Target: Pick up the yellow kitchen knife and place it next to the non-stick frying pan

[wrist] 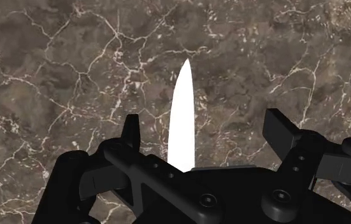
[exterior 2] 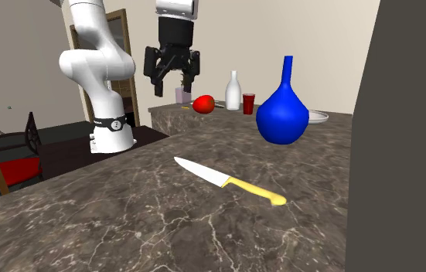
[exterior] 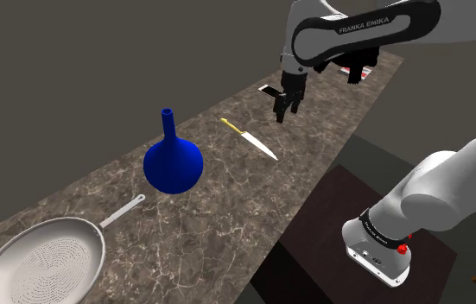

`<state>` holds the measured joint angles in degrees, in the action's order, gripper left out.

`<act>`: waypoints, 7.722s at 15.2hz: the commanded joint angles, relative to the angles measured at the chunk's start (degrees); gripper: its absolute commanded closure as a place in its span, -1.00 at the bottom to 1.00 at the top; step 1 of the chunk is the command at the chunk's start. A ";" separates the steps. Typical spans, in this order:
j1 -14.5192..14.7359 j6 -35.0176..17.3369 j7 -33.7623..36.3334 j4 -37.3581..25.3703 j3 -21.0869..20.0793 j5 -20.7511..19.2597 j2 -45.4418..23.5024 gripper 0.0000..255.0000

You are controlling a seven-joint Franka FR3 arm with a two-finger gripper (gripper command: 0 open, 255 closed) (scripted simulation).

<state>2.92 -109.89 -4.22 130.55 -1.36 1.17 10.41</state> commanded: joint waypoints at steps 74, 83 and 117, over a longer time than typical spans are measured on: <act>10.46 -3.79 9.81 -22.56 -6.11 -6.83 -26.38 1.00; 17.13 -4.48 20.60 -18.79 -10.79 -5.46 -23.84 1.00; 25.66 -16.29 34.12 -16.69 -14.21 -7.69 -34.20 1.00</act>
<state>28.29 -125.91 29.63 113.12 -15.47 -6.54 -22.07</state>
